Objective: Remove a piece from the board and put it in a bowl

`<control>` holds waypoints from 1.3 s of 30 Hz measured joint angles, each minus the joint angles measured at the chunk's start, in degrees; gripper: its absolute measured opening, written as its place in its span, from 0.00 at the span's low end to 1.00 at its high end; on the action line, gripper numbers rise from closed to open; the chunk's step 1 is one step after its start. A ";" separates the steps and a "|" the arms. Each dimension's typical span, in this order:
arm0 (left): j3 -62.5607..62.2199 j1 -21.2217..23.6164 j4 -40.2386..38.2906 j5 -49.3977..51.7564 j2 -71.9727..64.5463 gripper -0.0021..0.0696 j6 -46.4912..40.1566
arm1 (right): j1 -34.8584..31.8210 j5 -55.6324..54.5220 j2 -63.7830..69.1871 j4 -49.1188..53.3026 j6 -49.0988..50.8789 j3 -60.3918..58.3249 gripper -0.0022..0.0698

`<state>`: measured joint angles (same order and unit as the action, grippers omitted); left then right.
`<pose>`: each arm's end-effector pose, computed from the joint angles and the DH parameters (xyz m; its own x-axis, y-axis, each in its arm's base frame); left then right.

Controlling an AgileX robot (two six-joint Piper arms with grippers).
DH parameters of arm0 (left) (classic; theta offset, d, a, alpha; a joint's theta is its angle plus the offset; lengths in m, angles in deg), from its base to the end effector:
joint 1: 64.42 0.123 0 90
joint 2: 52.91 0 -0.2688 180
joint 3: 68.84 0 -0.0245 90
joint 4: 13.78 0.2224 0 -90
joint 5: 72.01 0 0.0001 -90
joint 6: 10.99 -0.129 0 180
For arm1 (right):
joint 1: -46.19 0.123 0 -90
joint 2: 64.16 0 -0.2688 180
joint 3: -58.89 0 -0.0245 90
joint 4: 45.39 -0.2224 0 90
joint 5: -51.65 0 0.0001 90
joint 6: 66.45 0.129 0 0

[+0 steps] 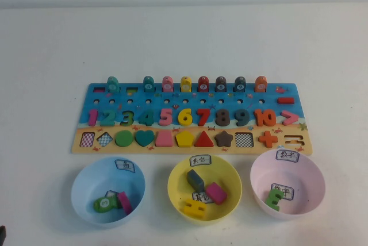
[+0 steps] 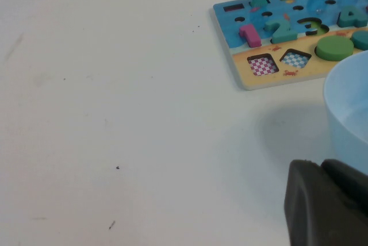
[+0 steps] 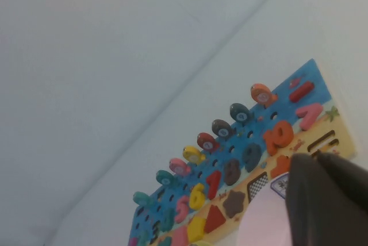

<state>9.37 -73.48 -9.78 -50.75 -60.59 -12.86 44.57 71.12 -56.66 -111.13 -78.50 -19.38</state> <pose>0.0765 -0.0089 0.1613 -0.2760 0.1428 -0.9505 0.1612 0.9818 0.1006 0.0771 0.0371 0.1902 -0.2616 0.7625 -0.5917 -0.1127 0.5847 0.8034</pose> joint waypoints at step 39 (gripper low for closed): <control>0.00 0.00 0.00 0.00 0.00 0.02 0.00 | 8.29 51.23 71.21 48.62 -7.15 68.86 0.01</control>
<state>9.37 -73.48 -9.78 -50.75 -60.59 -12.86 52.86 122.35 14.55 -62.51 -85.65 49.48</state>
